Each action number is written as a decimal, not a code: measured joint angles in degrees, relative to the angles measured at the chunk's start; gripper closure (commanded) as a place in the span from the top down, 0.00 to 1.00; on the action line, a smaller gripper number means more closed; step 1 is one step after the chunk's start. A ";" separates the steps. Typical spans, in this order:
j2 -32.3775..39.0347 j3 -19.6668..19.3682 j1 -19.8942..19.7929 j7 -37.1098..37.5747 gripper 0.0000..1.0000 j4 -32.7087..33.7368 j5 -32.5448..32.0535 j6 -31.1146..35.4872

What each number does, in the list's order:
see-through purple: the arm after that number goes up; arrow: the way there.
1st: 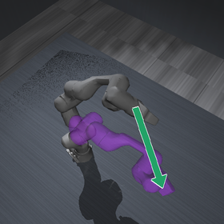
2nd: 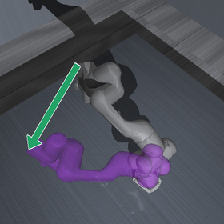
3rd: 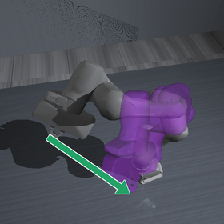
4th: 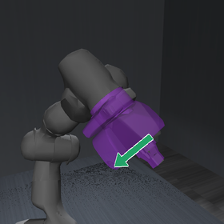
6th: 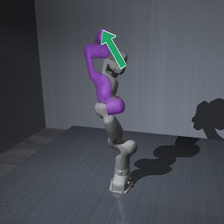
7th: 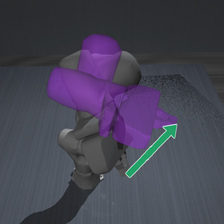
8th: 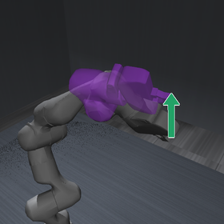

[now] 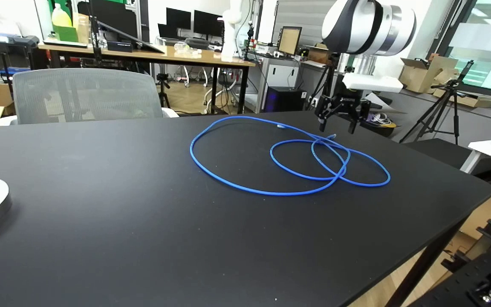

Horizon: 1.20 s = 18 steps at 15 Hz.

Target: Untangle the blue cable

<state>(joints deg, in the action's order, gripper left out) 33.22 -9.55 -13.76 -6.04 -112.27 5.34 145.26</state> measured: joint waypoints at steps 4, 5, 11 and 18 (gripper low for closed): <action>2.54 1.68 0.07 -0.16 1.00 4.75 -0.14 -1.33; 3.17 2.22 0.09 -0.16 1.00 5.54 0.01 -1.33; 4.36 2.89 0.33 0.13 1.00 6.42 -0.17 -1.08; 6.46 1.65 3.86 7.44 1.00 5.72 -0.24 7.41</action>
<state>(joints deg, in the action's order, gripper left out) 39.68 -7.90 -9.90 1.39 -106.55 5.10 152.67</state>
